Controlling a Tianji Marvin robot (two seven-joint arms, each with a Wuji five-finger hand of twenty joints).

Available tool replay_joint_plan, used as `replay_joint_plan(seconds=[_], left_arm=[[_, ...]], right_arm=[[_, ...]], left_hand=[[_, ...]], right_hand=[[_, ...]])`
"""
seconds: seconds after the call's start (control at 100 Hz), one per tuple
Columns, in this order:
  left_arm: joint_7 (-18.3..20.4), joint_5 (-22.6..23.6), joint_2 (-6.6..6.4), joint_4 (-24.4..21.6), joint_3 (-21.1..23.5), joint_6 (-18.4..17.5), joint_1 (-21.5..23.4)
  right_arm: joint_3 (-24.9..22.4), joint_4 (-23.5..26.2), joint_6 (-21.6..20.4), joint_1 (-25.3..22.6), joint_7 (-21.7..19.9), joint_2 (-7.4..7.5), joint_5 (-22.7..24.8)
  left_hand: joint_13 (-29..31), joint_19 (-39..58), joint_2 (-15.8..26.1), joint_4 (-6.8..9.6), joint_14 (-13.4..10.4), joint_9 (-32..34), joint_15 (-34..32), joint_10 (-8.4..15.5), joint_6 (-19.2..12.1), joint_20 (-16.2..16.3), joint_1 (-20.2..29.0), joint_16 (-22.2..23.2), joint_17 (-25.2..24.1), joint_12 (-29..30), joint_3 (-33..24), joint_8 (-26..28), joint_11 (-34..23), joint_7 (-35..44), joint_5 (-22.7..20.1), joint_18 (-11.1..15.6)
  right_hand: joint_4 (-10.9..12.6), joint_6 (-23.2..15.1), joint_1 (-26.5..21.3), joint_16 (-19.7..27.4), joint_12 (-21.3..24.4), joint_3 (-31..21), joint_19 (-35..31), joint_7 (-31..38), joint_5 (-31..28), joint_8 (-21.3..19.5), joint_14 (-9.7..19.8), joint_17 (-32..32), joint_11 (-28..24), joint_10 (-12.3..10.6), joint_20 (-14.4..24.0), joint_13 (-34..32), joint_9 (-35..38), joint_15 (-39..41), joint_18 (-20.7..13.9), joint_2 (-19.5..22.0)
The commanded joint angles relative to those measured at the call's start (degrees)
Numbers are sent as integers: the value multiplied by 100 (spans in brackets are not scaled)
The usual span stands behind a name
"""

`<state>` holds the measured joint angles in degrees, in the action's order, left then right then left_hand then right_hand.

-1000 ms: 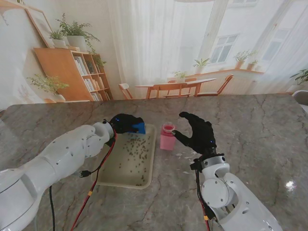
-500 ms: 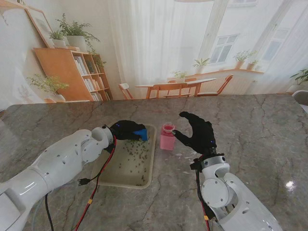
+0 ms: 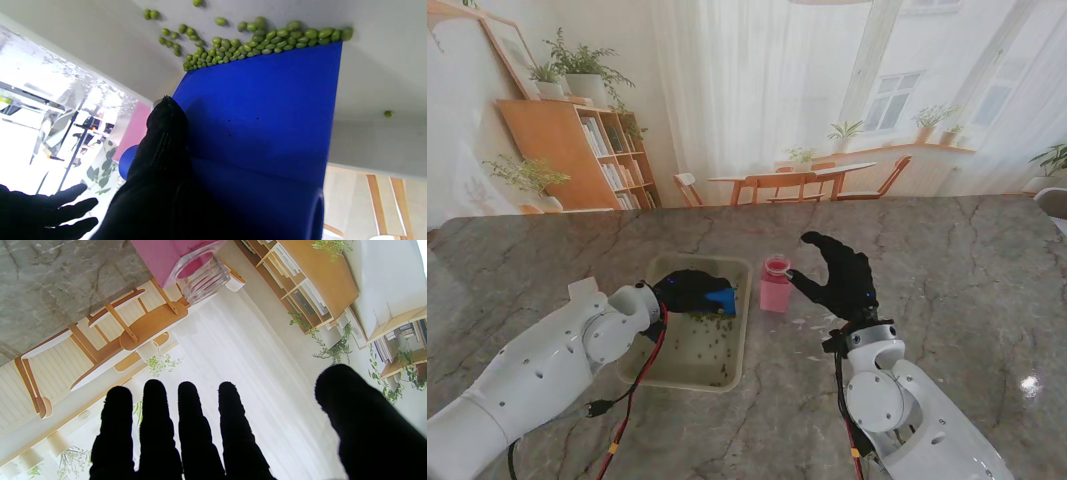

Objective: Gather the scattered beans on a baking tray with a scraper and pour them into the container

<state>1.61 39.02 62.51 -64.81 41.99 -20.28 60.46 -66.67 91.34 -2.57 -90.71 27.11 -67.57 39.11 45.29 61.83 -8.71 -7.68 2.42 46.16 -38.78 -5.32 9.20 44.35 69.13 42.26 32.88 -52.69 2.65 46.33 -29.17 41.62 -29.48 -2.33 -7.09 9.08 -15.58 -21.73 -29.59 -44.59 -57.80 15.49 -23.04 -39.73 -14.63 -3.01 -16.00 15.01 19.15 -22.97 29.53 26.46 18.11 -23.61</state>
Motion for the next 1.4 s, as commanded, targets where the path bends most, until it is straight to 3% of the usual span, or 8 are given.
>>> replay_joint_plan(seconds=[0.0, 0.39, 0.94, 1.29, 1.39], left_arm=[[217, 91, -87, 103, -74, 29, 357], [944, 193, -294, -941, 611, 244, 1209], [1563, -49, -409, -1725, 1062, 507, 1971], [1629, -81, -428, -1849, 1157, 438, 2124], [1290, 235, -396, -1799, 1211, 346, 2141]], right_arm=[[14, -3, -62, -2, -55, -22, -19], [24, -3, -57, 2, -39, -29, -32], [-2, 12, -57, -24, 11, -38, -36], [-10, 17, -66, -35, 43, -45, -49], [-7, 17, -71, -33, 39, -46, -56]], left_hand=[[545, 371, 356, 347, -336, 336, -425, -7, 38, 137, 484, 71, 401, -59, -484, 38, -273, -48, -493, 163], [578, 536, 227, 335, -192, 454, -508, -123, 108, 208, 483, 131, 383, -115, -580, 72, -227, -135, -646, -2], [656, 829, 35, 308, 6, 639, -679, -276, 216, 250, 484, 188, 373, -218, -758, 119, -177, -240, -852, -226], [598, 836, 20, 295, 47, 627, -673, -287, 223, 221, 484, 180, 292, -270, -792, 150, -117, -285, -869, -271], [425, 724, 108, 299, 43, 453, -583, -256, 135, 182, 484, 151, 128, -304, -818, 187, -50, -322, -734, -261]], right_hand=[[199, -134, -2, -107, 17, 140, 55, 44, -48, 104, 80, -16, 73, -96, 89, -74, 11, -63, 45, 129], [199, -135, -1, -107, 16, 138, 55, 41, -39, 105, 76, -16, 71, -101, 89, -70, 13, -63, 45, 129], [198, -134, 0, -108, 16, 137, 56, 39, -36, 106, 75, -16, 69, -92, 89, -71, 11, -61, 43, 130], [198, -140, -4, -108, 14, 140, 56, 35, -26, 107, 76, -16, 67, -88, 89, -69, 16, -60, 43, 127], [198, -139, -2, -108, 16, 139, 56, 34, -25, 108, 78, -16, 72, -87, 89, -70, 5, -61, 43, 130]])
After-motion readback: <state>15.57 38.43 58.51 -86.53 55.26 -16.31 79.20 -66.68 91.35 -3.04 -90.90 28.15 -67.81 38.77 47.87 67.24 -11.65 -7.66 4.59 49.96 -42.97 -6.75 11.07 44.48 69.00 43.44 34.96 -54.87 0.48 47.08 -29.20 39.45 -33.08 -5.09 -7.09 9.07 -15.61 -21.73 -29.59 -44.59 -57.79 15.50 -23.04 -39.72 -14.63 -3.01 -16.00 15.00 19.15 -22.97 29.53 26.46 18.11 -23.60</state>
